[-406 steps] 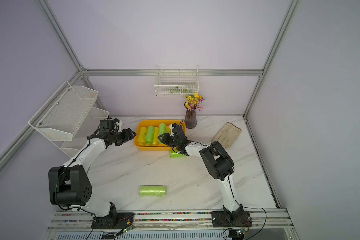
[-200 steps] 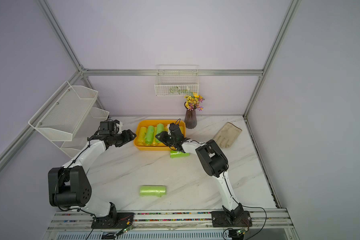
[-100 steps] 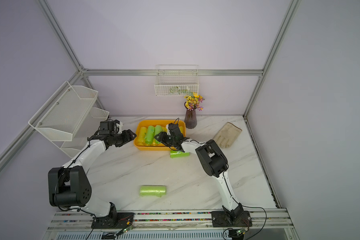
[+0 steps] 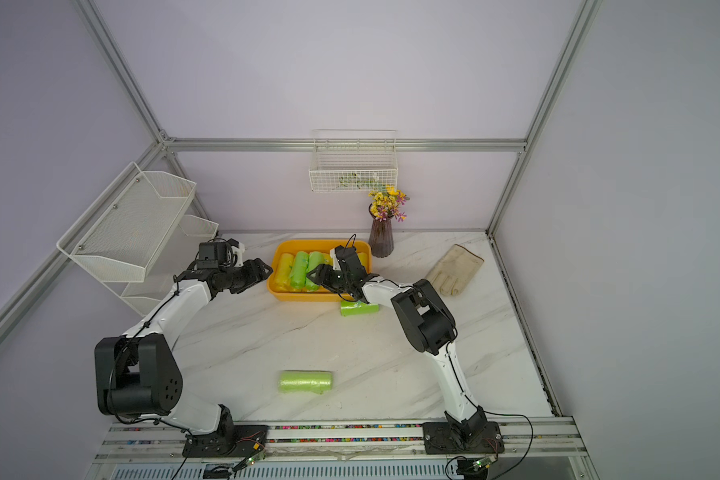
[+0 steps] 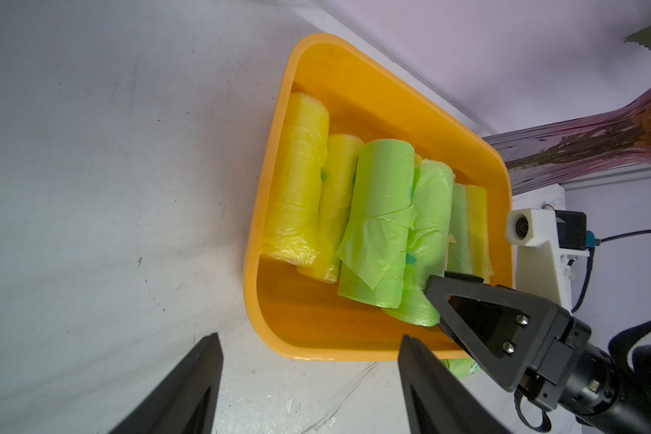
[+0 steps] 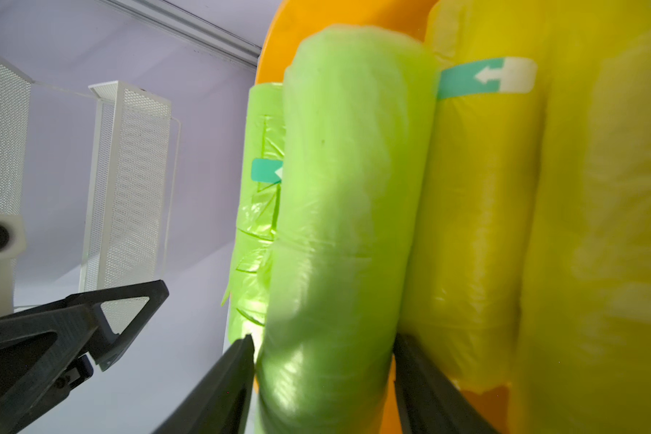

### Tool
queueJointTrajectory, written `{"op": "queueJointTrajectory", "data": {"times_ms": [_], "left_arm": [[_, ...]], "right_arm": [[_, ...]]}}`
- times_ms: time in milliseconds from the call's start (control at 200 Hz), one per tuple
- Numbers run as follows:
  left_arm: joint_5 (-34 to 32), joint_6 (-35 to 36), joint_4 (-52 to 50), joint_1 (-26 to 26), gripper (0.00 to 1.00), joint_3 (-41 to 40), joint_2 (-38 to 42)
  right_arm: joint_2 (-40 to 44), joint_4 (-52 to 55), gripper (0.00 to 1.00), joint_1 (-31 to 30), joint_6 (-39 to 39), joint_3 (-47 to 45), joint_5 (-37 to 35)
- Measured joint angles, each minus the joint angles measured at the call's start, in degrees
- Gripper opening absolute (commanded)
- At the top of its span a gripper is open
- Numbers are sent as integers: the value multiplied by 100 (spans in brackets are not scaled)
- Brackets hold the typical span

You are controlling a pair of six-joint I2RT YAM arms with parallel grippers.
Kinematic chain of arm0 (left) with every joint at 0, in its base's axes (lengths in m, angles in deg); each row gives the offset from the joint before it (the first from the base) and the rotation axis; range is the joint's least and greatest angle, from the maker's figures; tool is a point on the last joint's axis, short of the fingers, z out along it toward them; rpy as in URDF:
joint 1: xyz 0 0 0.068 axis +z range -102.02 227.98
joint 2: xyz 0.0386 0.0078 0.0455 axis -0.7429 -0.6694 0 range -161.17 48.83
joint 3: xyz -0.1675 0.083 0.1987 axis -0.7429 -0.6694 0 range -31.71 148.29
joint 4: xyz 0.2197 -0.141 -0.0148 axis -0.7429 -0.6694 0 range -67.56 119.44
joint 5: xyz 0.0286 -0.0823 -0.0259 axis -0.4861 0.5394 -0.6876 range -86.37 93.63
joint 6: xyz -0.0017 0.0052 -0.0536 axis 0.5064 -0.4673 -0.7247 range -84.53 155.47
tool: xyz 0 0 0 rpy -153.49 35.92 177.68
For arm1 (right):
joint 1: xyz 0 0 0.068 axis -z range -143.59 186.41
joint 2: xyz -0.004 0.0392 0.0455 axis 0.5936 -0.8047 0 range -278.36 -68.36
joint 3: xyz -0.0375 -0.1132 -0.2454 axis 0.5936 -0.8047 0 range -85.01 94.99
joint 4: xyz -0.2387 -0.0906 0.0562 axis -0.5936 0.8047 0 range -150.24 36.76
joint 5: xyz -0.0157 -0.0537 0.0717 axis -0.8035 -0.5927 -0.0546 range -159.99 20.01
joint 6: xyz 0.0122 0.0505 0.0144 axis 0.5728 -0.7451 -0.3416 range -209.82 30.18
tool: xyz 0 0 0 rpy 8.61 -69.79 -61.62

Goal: Put the roll of trash bags into the storage box
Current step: Place the roll of trash bags in the storage box.

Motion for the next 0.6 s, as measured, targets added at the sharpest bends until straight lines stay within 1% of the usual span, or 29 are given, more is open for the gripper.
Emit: {"op": "queueJointTrajectory", "data": {"times_ms": [300,310,325,505,600], "left_arm": [[-15,0,0,0,74,0,4],[-15,0,0,0,74,0,4],[-15,0,0,0,74,0,4],[-17,2,0,0,75,0,4],[-35,4,-2,0,75,0,4]], "right_arm": [[254,389,64,55,232,0,-114],[260,393,68,57,234,0,-114],[284,407,70,61,240,0,-120],[498,551,70,94,404,0,-170],[651,739,70,98,612,0,-247]]}}
